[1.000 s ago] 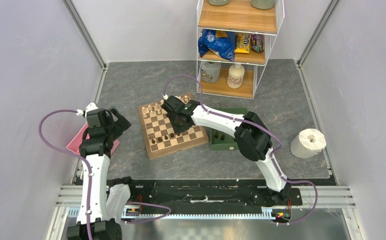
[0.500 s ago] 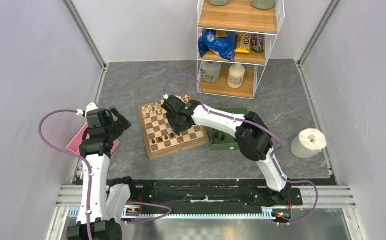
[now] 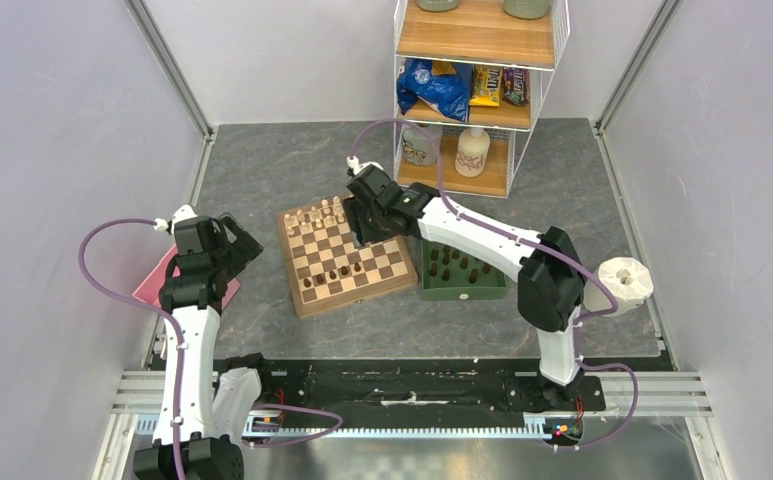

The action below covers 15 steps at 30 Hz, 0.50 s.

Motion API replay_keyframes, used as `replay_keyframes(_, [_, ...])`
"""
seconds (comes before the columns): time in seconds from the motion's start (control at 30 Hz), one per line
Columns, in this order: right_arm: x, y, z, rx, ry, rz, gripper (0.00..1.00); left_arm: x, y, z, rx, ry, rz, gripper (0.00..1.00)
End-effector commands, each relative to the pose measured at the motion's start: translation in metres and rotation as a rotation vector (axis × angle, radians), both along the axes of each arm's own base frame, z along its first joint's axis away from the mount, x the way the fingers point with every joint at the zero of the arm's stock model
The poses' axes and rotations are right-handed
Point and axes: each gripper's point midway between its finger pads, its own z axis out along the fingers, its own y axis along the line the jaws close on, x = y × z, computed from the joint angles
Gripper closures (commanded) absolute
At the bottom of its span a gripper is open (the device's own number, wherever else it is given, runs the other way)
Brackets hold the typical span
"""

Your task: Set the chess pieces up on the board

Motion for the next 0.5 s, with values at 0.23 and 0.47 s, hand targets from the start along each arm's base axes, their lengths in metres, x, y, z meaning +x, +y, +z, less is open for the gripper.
replay_keyframes(0.23, [0.06,-0.069,0.072,0.157,-0.119,-0.21,0.3,0.007,-0.002,0.002,-0.022,-0.012,-0.007,0.01])
replay_keyframes(0.47, [0.097,-0.113,0.118,0.243,-0.172,-0.314,0.24,0.007,-0.013,0.004,-0.033,-0.026,-0.085,0.01])
